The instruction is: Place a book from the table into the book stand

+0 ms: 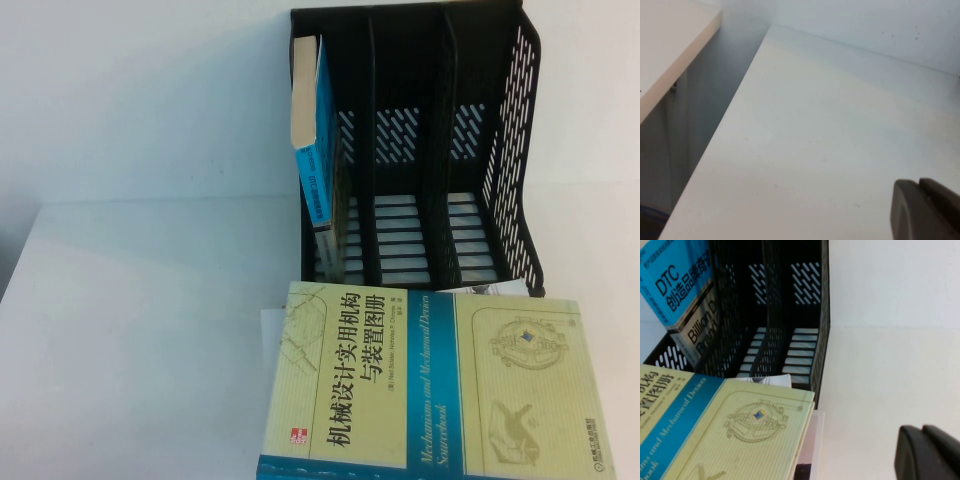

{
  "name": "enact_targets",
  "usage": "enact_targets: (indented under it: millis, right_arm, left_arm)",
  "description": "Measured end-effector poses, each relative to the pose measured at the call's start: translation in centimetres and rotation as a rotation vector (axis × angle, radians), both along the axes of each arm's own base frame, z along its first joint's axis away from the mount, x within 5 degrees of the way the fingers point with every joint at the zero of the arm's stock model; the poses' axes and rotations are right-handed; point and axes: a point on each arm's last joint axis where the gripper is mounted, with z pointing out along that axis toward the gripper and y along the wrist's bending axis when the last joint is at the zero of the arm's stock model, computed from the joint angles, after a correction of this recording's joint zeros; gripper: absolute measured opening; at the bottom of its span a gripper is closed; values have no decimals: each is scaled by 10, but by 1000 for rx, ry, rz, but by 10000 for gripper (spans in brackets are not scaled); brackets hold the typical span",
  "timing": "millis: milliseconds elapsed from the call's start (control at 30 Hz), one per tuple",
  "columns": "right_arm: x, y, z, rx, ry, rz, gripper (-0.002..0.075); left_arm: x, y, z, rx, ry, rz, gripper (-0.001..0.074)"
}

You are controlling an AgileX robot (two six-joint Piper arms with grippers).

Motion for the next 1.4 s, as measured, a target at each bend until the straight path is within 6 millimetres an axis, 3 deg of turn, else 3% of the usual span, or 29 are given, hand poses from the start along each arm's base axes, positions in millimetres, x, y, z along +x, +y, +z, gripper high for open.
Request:
enact_targets:
  millis: [200, 500, 600, 767, 1400]
  right_arm:
    - [-14, -4, -5, 13, -72, -17, -4]
    - [-19, -5, -103, 31, -78, -36, -4]
    - [-23, -6, -124, 35, -77, -42, -4]
    - [-27, -6, -132, 53, -40, -47, -4]
    - [-27, -5, -131, 81, -20, -52, -4]
  left_arm:
    - [0, 0, 0, -4, 0, 1, -2]
    - [0, 0, 0, -4, 0, 1, -2]
    - [0, 0, 0, -4, 0, 1, -2]
    - [0, 0, 0, -5, -1, 1, -2]
    - [0, 0, 0, -5, -1, 1, -2]
